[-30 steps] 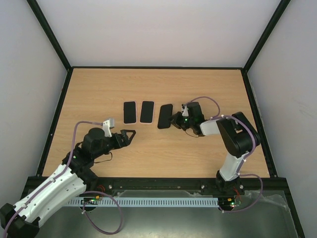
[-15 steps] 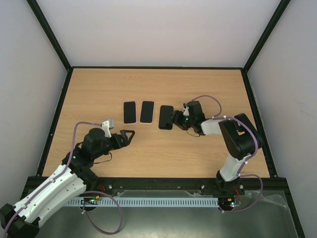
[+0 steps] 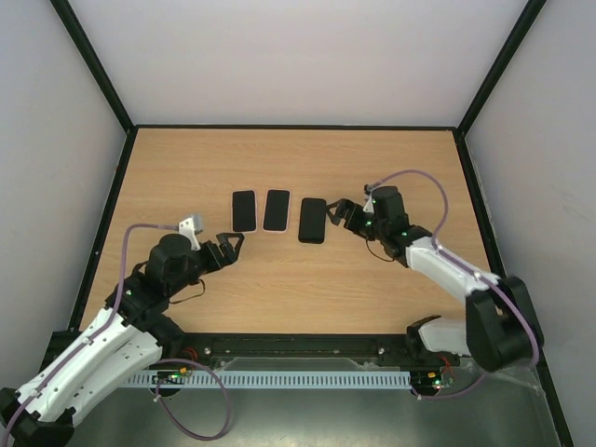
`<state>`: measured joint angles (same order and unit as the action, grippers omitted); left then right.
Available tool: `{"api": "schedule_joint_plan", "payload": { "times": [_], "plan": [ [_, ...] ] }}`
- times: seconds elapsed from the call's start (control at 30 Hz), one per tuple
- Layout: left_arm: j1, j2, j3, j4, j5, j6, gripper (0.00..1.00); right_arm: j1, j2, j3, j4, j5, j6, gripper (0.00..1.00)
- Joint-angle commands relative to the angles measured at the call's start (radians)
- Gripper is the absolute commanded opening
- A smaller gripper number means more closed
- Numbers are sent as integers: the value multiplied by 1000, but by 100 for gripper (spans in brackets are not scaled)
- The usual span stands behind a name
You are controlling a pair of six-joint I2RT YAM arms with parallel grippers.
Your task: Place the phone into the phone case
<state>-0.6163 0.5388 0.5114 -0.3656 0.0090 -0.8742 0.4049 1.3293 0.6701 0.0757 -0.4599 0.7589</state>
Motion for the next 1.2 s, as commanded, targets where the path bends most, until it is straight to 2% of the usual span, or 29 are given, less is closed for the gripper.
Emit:
{"api": "schedule_joint_plan", "payload": {
  "times": [0.0,0.27,0.47,1.17],
  "plan": [
    [8,12,96,-99,-100,21,100,-5,-187,6,-184,90,-63,98],
    [10,40,262,-166,-144,66,100,-5,-484,47,-341,112,-67,98],
    [10,52,320,-165,-129,95,100,-5,-613,65,-368,92,-36,98],
    [11,27,192,-109,-147,75,100,-5,-662,-5,-340,58,15,98]
  ]
}}
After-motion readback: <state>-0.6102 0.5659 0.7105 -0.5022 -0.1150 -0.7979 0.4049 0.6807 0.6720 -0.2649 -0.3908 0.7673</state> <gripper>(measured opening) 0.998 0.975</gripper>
